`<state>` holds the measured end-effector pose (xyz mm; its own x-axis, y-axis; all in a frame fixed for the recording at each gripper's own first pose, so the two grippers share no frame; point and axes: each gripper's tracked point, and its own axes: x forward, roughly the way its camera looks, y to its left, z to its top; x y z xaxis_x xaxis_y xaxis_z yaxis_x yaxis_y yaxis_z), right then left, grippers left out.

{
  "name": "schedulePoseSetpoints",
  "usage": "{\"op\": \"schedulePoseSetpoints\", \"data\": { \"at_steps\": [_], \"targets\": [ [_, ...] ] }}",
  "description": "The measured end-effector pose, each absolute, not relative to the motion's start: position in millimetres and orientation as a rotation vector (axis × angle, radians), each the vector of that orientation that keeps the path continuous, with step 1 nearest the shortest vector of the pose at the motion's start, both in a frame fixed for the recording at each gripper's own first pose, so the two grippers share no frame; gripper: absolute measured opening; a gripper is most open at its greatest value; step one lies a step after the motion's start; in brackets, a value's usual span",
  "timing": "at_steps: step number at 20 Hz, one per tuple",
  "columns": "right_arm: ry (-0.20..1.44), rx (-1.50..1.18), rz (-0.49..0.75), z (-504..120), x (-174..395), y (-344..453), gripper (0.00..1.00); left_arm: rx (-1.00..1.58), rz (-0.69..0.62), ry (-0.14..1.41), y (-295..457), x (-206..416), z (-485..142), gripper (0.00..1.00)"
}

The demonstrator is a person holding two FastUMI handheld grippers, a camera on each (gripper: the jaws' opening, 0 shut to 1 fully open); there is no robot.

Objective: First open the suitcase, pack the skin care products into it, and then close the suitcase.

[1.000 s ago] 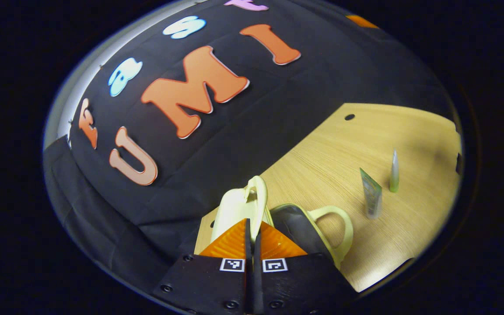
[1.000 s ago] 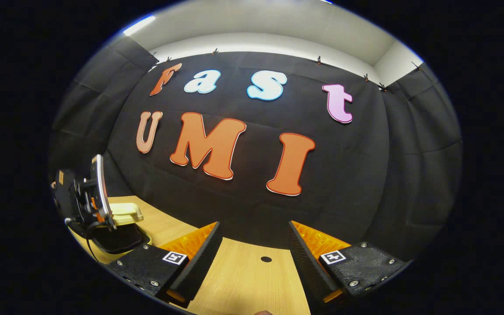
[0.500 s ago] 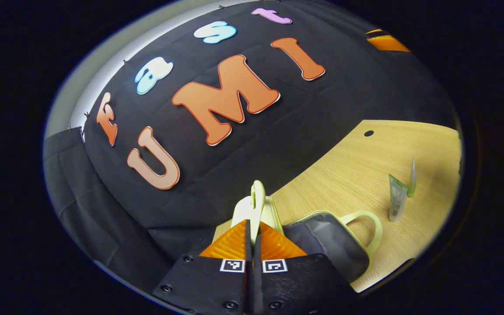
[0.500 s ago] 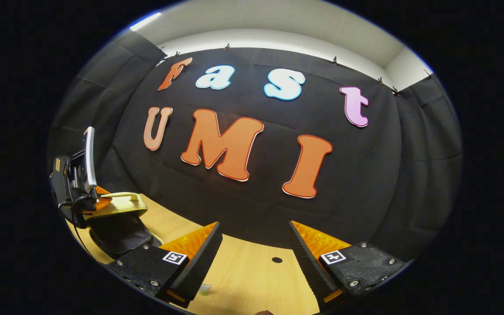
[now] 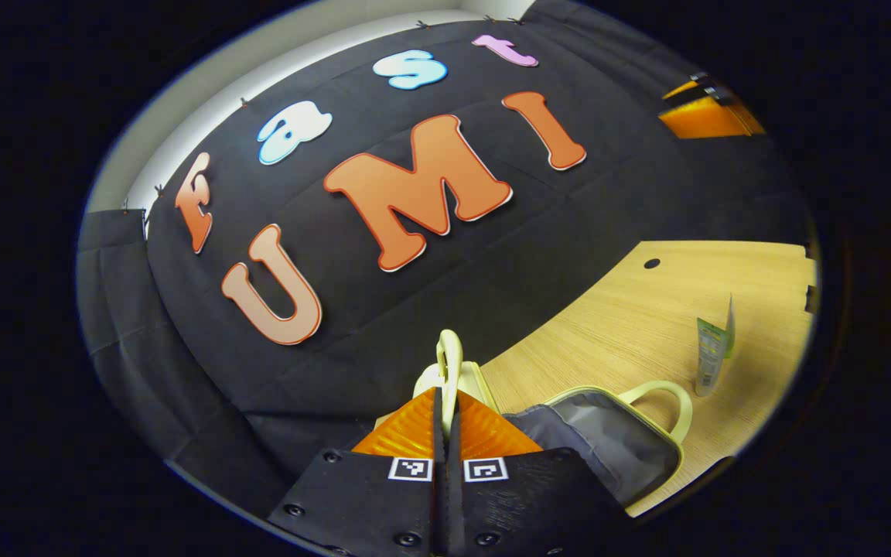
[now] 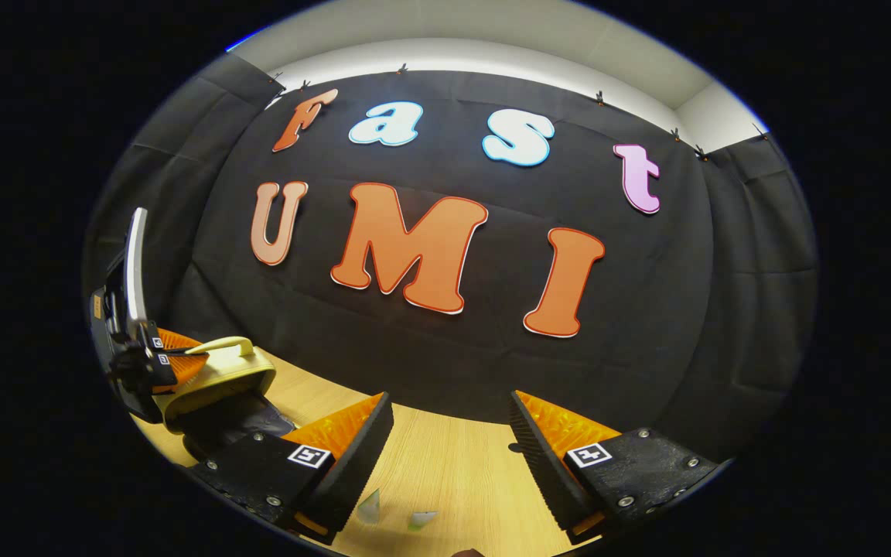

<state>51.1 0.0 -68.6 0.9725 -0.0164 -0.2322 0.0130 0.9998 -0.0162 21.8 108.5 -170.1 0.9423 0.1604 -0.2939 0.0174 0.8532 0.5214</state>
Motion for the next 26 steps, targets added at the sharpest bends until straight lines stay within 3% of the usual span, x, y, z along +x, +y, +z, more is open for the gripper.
{"op": "schedulePoseSetpoints", "data": {
  "at_steps": [8, 16, 26],
  "targets": [
    [0.298, -0.08, -0.069, -75, 56, 28, 0.95, 0.49, 0.184, 0.303, 215, 33, -166, 0.0],
    [0.298, -0.066, -0.059, -73, 62, 55, 0.95, 0.358, 0.282, 0.366, 302, 27, -200, 0.0],
    [0.307, -0.071, -0.046, -82, 69, 68, 0.95, 0.386, 0.441, 0.594, 411, -21, -298, 0.03]
  ]
}}
